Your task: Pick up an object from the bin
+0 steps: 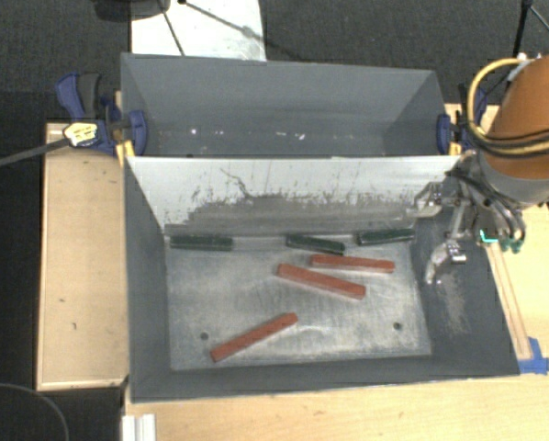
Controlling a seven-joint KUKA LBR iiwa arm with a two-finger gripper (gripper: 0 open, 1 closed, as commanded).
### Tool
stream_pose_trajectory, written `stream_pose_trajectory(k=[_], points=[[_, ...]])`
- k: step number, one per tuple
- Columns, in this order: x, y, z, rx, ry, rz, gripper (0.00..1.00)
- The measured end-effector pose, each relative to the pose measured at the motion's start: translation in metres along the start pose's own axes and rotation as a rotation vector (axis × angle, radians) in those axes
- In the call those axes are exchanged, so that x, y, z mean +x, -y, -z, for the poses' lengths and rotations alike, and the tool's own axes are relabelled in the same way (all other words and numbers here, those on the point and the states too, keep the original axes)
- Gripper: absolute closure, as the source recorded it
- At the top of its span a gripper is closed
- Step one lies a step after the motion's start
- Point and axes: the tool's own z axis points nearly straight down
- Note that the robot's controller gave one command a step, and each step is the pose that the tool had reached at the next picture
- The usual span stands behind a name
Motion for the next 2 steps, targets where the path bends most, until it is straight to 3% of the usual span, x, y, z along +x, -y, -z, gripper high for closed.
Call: stream_pose_trajectory(k=[1, 2], points=[[-0.001, 0.000, 0.004, 0.002, 0.008, 0.002, 0.00], [-0.004, -0.030, -0.049, 0.003, 0.014, 0.002, 0.00]])
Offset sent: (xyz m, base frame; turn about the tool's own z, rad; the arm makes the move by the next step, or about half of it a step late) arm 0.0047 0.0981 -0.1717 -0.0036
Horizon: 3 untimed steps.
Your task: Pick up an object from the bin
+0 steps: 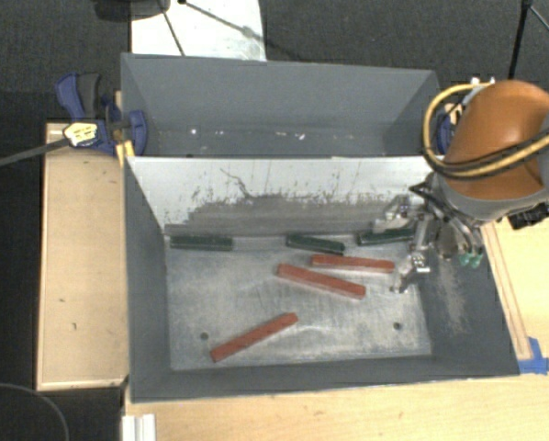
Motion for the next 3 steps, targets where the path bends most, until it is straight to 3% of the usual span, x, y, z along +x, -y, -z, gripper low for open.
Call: stream_pose_trajectory(k=[1, 2, 3], points=[[0.004, 0.007, -0.068, -0.002, -0.002, 0.014, 0.00], [-0.024, -0.015, -0.117, 0.000, 0.006, 0.020, 1.00], [-0.024, -0.015, -0.117, 0.000, 0.006, 0.021, 1.00]])
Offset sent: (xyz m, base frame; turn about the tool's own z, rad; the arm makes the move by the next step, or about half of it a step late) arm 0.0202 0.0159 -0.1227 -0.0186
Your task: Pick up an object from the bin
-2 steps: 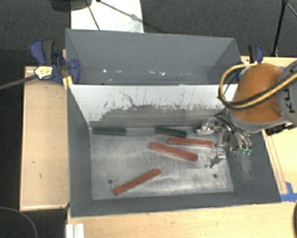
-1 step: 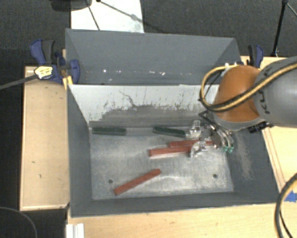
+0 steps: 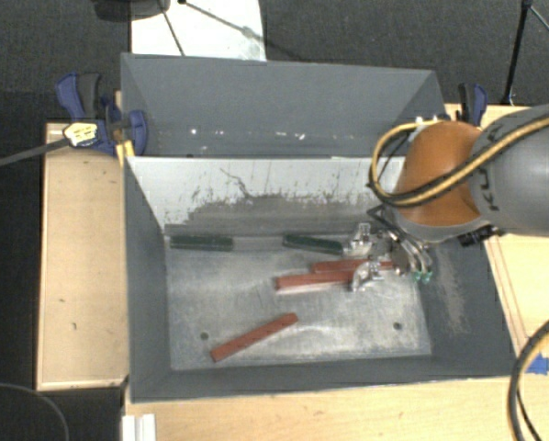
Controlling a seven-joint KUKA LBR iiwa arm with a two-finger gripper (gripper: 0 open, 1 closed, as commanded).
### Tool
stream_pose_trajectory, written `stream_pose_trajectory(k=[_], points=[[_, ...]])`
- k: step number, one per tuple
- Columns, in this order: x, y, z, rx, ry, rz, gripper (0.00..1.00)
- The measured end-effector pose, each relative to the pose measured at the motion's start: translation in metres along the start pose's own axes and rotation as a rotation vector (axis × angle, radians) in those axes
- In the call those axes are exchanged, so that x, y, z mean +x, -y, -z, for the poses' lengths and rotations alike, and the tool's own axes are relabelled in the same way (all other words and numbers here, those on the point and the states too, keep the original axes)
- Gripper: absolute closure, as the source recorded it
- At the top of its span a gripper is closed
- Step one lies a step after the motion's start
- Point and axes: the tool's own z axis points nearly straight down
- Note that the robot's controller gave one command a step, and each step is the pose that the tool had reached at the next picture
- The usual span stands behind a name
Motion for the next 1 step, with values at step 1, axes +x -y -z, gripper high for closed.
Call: stream_pose_trajectory(k=[1], points=[[0.0096, 0.0019, 0.1788, -0.001, -0.006, 0.066, 1.00]])
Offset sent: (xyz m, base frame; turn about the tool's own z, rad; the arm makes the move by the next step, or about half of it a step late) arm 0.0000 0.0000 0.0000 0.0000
